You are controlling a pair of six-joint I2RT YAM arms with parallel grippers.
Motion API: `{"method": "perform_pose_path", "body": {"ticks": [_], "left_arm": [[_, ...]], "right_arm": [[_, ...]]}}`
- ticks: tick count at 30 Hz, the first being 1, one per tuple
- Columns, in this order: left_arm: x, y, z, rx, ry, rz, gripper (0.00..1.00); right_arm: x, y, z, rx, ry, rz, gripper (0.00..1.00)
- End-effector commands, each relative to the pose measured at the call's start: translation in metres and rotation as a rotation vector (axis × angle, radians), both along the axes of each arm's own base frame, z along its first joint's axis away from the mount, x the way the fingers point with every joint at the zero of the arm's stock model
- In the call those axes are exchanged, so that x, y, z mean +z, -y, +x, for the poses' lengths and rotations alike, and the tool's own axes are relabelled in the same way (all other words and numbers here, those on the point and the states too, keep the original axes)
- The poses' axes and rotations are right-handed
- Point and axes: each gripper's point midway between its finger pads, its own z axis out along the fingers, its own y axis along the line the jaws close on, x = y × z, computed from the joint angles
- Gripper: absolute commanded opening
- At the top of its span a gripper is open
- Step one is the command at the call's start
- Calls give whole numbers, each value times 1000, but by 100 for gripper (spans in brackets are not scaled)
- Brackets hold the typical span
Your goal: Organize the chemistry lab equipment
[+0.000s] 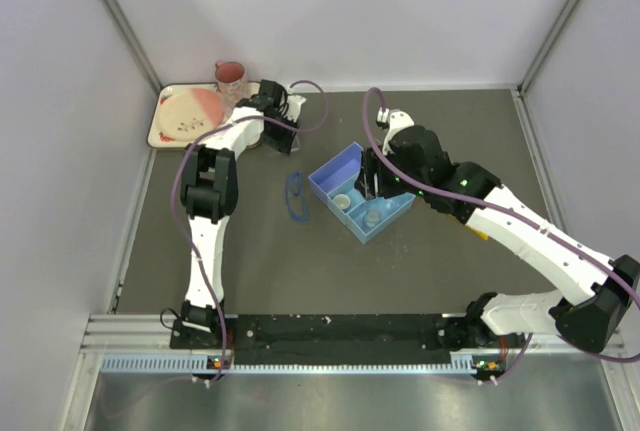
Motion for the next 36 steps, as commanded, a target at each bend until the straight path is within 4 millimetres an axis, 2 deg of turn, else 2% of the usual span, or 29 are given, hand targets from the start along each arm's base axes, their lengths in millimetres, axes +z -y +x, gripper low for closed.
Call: {"method": "perform_pose_path", "body": {"ticks": [1,6,8,14,21,23,27,28,36], "left_arm": [[-17,0,-16,17,-87,-23,36],[-16,1,-21,27,-107,-34,38],[-16,2,-21,28,-107,-38,45],[-12,-2,-18,39,-90,-14,57],[-17,-7,-20,46,-106,17,60],[-18,-7,-21,42,-113,20,59],[-18,-8,-23,45,-116,27,52],[-17,-7,-24,46,-116,28,46],[-17,-7,-28,53,-123,30,32]], "right_arm": [[34,-8,-1,17,66,82,59],[36,-6,-3,18,70,89,59],[37,-6,-4,20,72,89,59],[35,-5,-5,22,70,87,59],[36,-5,-4,23,74,84,59],[37,-5,-5,25,74,86,59],[39,-4,-5,23,79,90,59],[38,-5,-5,28,78,90,59],[42,-2,-9,27,82,105,59]]}}
